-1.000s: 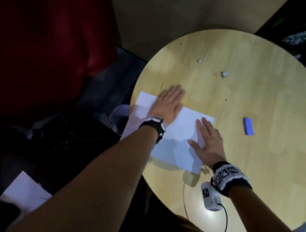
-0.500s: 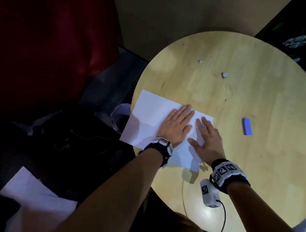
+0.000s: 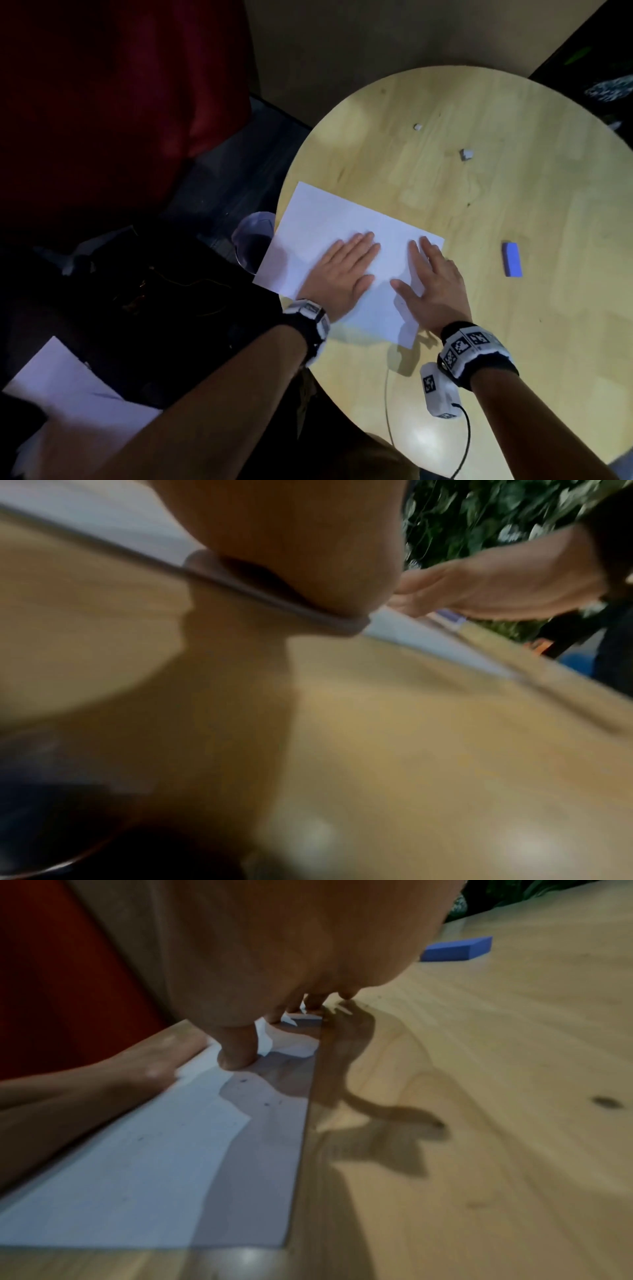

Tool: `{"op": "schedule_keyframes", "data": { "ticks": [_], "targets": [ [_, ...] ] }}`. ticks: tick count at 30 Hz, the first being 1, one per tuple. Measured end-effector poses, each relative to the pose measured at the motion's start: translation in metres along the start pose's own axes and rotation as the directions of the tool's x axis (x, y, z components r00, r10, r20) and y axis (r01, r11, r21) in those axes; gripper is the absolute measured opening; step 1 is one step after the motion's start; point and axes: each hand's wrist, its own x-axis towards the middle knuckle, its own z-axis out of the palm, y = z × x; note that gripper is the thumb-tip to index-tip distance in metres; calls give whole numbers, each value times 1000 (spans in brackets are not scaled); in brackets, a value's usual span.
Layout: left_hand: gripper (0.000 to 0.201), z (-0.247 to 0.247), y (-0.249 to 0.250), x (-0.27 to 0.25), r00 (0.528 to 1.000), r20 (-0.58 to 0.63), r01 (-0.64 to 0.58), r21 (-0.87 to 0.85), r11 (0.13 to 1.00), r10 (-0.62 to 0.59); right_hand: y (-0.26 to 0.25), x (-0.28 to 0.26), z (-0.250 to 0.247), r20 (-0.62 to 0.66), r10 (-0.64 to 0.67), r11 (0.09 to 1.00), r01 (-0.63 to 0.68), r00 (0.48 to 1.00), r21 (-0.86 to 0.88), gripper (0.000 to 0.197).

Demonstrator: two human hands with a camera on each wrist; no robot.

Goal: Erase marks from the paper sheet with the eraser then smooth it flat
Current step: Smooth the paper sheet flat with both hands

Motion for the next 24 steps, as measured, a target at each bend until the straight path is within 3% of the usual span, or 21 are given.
{"op": "schedule_keyframes", "data": {
  "ticks": [2,3,5,6,7,9,10,12,14,16,18,20,21,22,24],
  "targets": [
    [59,-11,-51,-12,995,-36,95,146,985,-90,-1,2,-1,24,2,1000,-2,1000,-11,75],
    [60,-23,-77,-15,978,-41,210,209,955,-207,-2,3,0,26,3,1000,-3,1000,-8,75],
    [60,-44,-113,-17,887,-130,461,197,865,-443,-3,7,0,19,5,1000,-5,1000,-3,74],
    [62,-49,-117,-14,856,-169,513,177,840,-488,-4,11,1,16,7,1000,-7,1000,-4,73],
    [65,-50,-108,-6,869,-175,490,165,856,-463,-7,16,1,17,15,1000,-15,1000,-4,73],
    [68,-31,-67,5,973,-93,225,171,959,-211,-13,27,3,20,46,999,-46,999,-5,75],
    [66,-22,-40,8,995,-37,99,114,989,-95,-15,31,3,21,54,999,-54,998,-10,75],
    [60,-6,-8,6,997,77,-12,50,999,8,-16,37,1,23,32,999,-32,999,-36,74],
    [59,-9,-19,1,993,88,79,62,995,-84,-12,40,-4,62,18,998,-14,998,-60,73],
    [60,-19,-58,-11,963,37,261,133,956,-268,-9,38,-5,93,20,998,-14,995,-59,71],
    [61,-37,-105,-26,876,-73,482,132,866,-476,-10,36,-4,84,28,999,-26,996,-21,71],
    [63,-51,-126,-29,819,-142,571,103,815,-556,-13,37,-2,70,53,998,-54,996,19,72],
    [63,-53,-120,-21,817,-157,571,97,815,-554,-16,37,0,71,66,997,-68,995,24,72],
    [65,-49,-104,-10,856,-148,512,111,852,-495,-18,36,0,77,78,997,-79,994,21,74],
    [63,-32,-58,1,982,-21,189,148,971,-188,-22,36,0,91,86,996,-87,992,2,78]
  ]
}}
